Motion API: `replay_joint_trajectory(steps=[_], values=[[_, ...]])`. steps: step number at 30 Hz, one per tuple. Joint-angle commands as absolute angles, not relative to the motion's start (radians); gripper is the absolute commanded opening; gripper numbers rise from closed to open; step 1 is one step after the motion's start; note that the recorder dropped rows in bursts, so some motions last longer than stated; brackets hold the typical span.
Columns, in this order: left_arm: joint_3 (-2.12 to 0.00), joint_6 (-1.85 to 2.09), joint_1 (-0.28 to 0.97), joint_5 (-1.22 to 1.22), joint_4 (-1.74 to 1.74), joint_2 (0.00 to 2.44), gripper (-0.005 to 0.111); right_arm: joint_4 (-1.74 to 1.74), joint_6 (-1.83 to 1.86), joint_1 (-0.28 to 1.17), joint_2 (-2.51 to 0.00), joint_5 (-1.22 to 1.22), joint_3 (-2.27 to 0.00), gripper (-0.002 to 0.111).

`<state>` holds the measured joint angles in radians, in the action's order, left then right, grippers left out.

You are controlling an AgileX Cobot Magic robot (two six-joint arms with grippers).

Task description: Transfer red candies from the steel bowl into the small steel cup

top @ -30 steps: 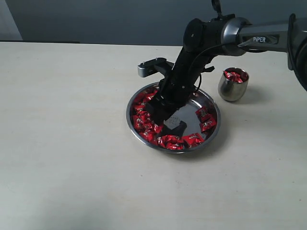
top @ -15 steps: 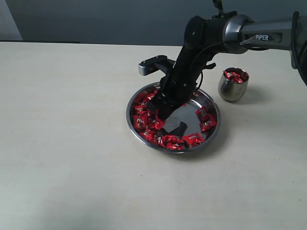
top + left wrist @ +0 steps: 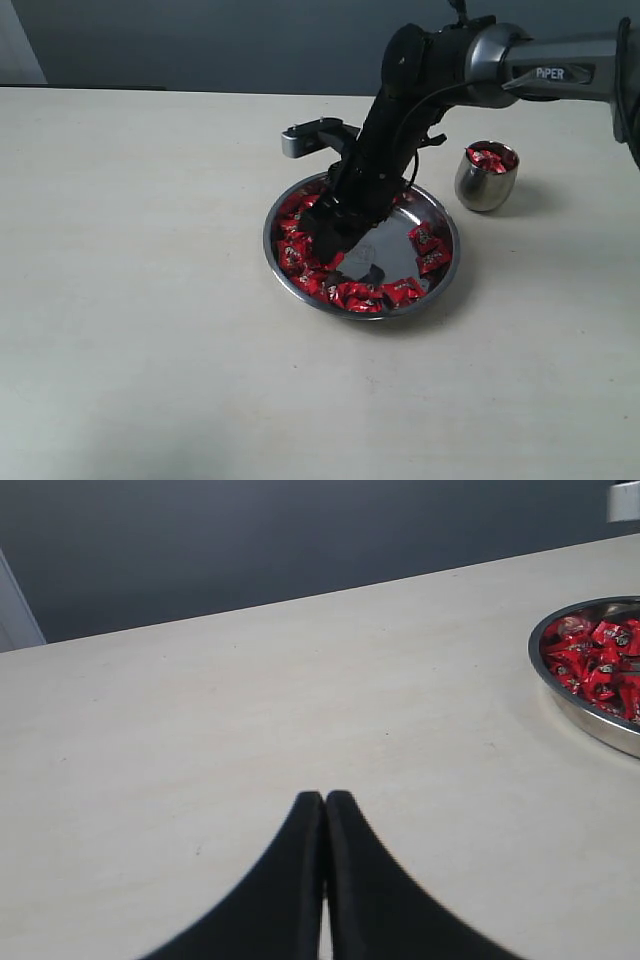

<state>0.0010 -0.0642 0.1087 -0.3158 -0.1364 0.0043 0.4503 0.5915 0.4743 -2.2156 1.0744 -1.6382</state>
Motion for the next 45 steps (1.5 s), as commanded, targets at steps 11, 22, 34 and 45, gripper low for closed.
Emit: replay_joint_trajectory(steps=[11,22,34,45], values=[[0.000,-0.068,0.112,-0.310,-0.135,0.000,0.000,0.443,0.601,0.479,-2.248,1.043,-1.640,-0.001],[0.000,-0.068,0.112,-0.310,-0.135,0.000,0.000,0.393,0.601,0.477,-2.225,1.032,-1.640,-0.001],[0.000,-0.068,0.112,-0.310,-0.135,0.000,0.000,0.337,0.601,0.477,-2.110,1.028,-1.640,-0.001],[0.000,-0.068,0.112,-0.310,-0.135,0.000,0.000,0.408,0.601,0.477,-2.152,1.022,-1.640,0.022]])
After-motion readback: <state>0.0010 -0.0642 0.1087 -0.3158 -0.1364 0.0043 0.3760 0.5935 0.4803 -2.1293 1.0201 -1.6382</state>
